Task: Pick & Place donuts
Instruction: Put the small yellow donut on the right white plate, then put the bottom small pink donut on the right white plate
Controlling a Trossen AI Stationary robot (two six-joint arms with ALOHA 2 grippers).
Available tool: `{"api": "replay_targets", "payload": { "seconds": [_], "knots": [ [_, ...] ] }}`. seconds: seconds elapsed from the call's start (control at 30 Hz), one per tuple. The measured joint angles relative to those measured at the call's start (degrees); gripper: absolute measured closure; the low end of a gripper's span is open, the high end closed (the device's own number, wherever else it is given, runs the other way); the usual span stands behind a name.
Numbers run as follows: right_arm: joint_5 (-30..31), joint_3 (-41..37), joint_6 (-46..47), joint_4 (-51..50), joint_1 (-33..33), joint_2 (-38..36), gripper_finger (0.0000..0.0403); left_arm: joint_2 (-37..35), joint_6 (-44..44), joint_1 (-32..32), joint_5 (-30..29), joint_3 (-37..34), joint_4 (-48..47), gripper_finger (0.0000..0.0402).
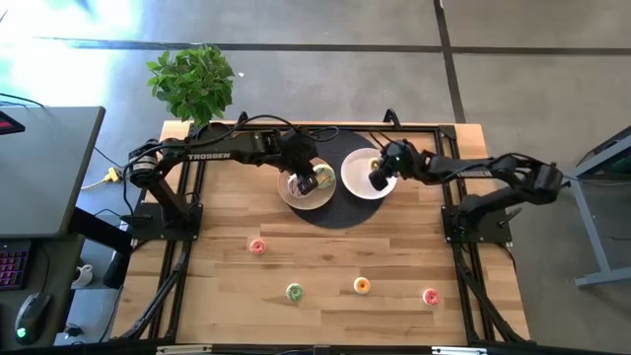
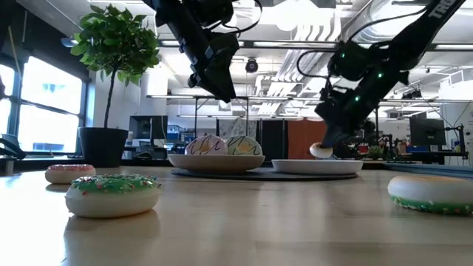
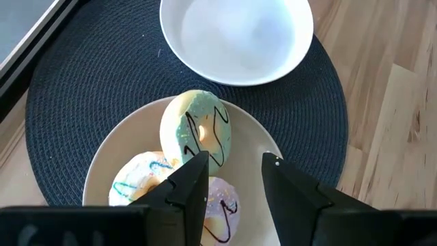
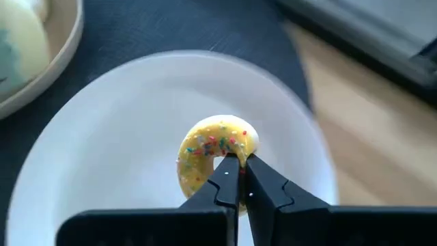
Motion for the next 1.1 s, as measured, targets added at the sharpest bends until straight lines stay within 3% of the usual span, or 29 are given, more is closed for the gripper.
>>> {"api": "replay_targets", "payload": {
  "seconds": [0.1, 0.3, 0.53, 0.7, 0.93, 1.1],
  "knots": [
    [-2.3, 0.0, 0.2, 1.5, -1.2, 2.5, 0.0385, 0.0, 0.0, 0.0, 0.0, 0.0, 0.0, 0.0266],
    [1.6, 0.0, -2.7, 3.7, -2.0, 7.0, 0.0339, 0.0, 0.0, 0.0, 0.0, 0.0, 0.0, 0.0266],
    [-2.7, 0.1, -4.8, 7.3, -1.9, 4.9, 0.0294, 0.0, 0.0, 0.0, 0.0, 0.0, -0.1, 0.0266],
    [-1.9, 0.1, -6.2, 6.1, -2.0, 2.0, 0.0268, 0.0, 0.0, 0.0, 3.2, 0.0, -0.1, 0.0266],
    [-8.6, 1.7, -5.6, -5.5, 0.5, -7.1, 0.0260, 0.0, 0.0, 0.0, 4.4, 0.0, -0.2, 0.0266],
    [-10.9, 6.0, -1.8, -19.2, 11.3, -11.7, 0.0271, 0.0, 0.7, -0.2, 6.3, 0.0, -1.4, 0.0266]
  ]
}}
